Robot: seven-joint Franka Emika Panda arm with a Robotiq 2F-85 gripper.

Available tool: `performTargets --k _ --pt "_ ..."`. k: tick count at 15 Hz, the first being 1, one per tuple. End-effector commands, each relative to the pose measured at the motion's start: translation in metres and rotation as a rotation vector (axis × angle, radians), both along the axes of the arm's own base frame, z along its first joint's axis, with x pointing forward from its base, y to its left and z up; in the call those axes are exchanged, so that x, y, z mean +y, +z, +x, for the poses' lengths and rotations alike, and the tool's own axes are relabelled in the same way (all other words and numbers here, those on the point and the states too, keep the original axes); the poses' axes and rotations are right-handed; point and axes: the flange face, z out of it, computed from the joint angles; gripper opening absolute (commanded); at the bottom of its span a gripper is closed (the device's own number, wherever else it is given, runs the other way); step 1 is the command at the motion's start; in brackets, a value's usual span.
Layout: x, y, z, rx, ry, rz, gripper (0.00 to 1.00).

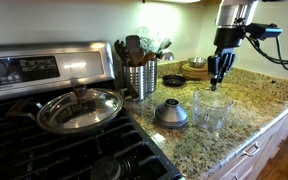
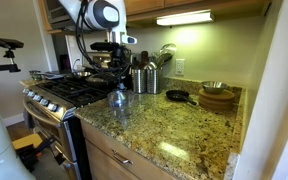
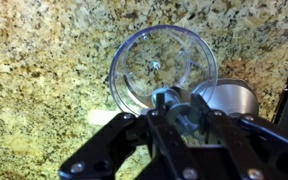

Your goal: Remove the grey lid from the food processor then remove the blades and place them on the countertop

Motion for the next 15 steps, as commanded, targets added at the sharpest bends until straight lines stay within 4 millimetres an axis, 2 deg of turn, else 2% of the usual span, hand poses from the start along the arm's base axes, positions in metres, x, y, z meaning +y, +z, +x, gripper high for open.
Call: performTargets --k 1,4,6,11,15 --pt "0.004 0.032 -0.015 -0.015 0.016 0.016 0.13" --pt "0.02 0.045 -0.02 -0.029 0.044 0.007 0.13" --pt "0.041 0.047 -0.027 -0.034 0.089 -0.01 0.13" --pt "0.093 0.038 -0.038 -0.042 0.202 -0.021 0.13" --pt "0.117 0.023 -0.046 -0.031 0.262 -0.015 0.13"
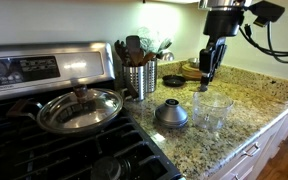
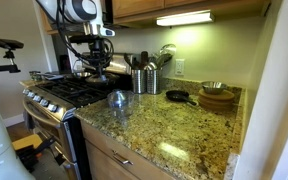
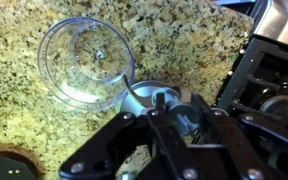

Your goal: Remove the grey lid from the food processor then remove the blades and place them on the countertop

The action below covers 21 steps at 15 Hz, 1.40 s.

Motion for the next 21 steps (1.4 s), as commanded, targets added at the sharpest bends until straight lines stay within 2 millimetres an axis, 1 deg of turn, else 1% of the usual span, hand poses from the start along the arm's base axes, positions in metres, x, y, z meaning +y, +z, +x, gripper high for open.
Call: performTargets --k 1,3,9,13,17,21 --pt "0.013 -0.016 -0.006 0.013 0.031 0.007 0.13" --pt "0.017 -0.028 -0.006 0.024 0.043 0.009 0.13" --pt "0.026 -0.08 0.005 0.03 0.06 0.03 0.13" --pt "0.028 -0.115 0.009 0.052 0.064 0.047 0.13" --pt "0.028 -0.141 0.01 0.079 0.069 0.065 0.13" --pt "0.029 -0.156 0.006 0.106 0.08 0.078 0.13"
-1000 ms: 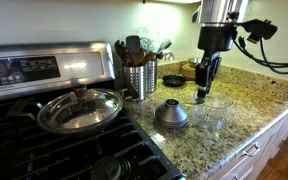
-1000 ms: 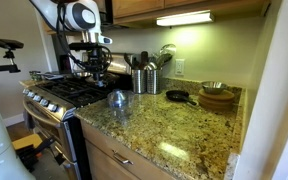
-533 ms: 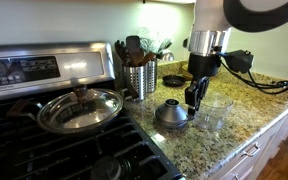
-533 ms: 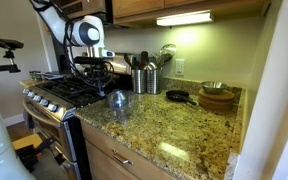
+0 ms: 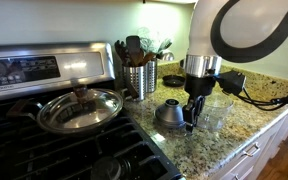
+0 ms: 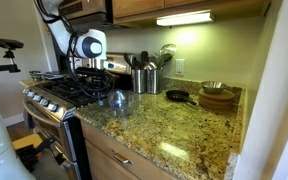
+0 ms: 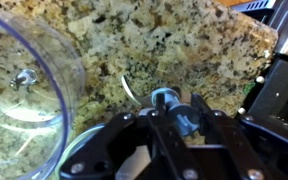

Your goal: Remove the grey lid from the food processor then remove the blades and place them on the countertop

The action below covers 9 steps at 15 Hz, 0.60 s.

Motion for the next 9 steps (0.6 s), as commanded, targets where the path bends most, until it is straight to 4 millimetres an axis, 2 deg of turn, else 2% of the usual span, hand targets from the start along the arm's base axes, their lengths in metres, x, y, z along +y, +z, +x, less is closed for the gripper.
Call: performTargets --k 1,5,6,7,9 --pt "-0.0009 -0.0094 -0.006 0.006 0.017 0.025 0.13" --pt "-0.003 -0.0161 -0.0068 0.019 0.033 0.017 0.13" --pt "-0.0034 -0.0166 -0.0064 0.021 0.038 0.014 0.32" --pt "-0.0036 -0.017 -0.0062 0.022 0.043 0.014 0.57" --pt "-0.0034 -0.0171 -0.0058 0.028 0.062 0.009 0.61"
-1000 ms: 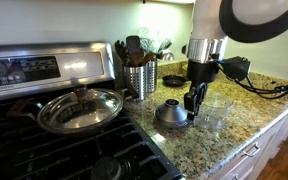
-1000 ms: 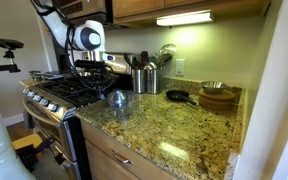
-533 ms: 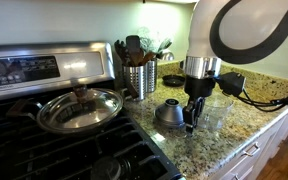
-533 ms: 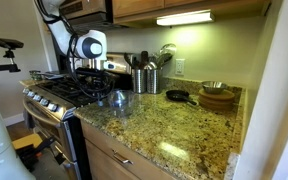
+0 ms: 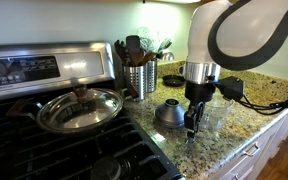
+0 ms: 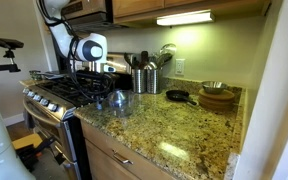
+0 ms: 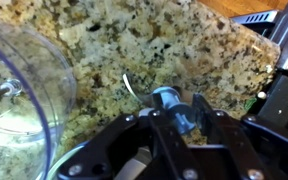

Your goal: Remove the grey lid from the food processor then remove the blades and place them on the countertop

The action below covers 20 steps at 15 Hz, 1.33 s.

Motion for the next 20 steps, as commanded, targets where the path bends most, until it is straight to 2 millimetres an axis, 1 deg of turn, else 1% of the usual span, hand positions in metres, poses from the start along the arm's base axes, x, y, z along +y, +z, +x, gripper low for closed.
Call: performTargets --k 1,3,6,9,14,18,19,20 --pt "-0.004 0.002 -0.002 -0.009 0.032 0.005 0.66" --pt "-0.004 0.009 -0.003 -0.014 0.046 0.008 0.79" --pt "-0.004 0.026 -0.003 -0.02 0.059 0.006 0.99" --pt "-0.004 0.05 -0.002 -0.042 0.057 0.002 1.0" --pt "-0.005 0.101 -0.002 -0.089 0.055 -0.008 1.0" --pt "-0.016 0.138 0.001 -0.108 0.031 -0.005 1.0" --pt "-0.019 0.145 0.002 -0.109 0.027 -0.004 1.0" --pt "-0.009 0.128 0.005 -0.112 0.043 0.0 1.0"
